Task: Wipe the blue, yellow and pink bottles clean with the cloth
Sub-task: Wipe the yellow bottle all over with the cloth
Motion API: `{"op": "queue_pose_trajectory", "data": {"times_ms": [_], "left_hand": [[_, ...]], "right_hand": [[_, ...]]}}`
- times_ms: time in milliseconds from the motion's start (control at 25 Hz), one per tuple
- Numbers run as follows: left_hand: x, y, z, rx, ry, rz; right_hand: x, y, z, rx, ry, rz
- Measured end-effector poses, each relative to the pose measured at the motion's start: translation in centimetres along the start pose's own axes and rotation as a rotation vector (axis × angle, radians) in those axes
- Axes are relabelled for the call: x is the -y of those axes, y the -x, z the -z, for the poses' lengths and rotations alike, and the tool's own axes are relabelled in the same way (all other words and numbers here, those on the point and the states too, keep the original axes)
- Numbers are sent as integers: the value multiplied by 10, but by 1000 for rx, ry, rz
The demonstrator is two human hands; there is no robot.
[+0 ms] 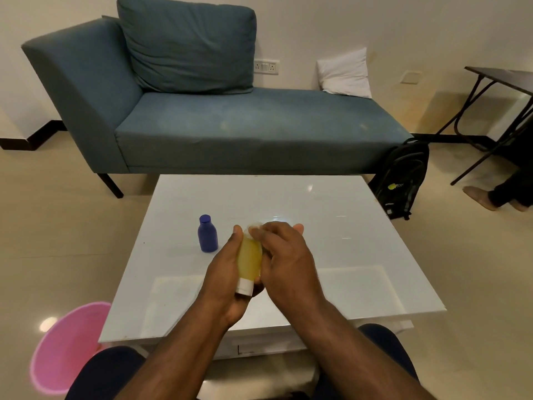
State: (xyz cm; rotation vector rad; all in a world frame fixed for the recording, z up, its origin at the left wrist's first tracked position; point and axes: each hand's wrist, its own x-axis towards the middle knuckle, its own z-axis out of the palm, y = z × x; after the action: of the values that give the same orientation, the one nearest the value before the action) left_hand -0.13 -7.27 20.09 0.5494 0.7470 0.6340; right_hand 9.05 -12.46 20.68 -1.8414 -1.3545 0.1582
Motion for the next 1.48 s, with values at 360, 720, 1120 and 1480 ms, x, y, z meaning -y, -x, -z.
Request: {"op": "queue_pose_trajectory", "data": {"times_ms": [360, 720, 1120, 1480], "left_hand": [[9, -5, 1, -47, 45, -28], [10, -9, 6, -63, 73, -31], [10, -9, 6, -33, 73, -25], [8, -8, 3, 29, 90, -5]], "right_hand": [[-1, -6, 1, -31, 172, 87], [-10, -1, -1, -6, 141, 134], [-7, -3, 7, -11, 117, 116], [7, 15, 8, -26, 146, 210]]}}
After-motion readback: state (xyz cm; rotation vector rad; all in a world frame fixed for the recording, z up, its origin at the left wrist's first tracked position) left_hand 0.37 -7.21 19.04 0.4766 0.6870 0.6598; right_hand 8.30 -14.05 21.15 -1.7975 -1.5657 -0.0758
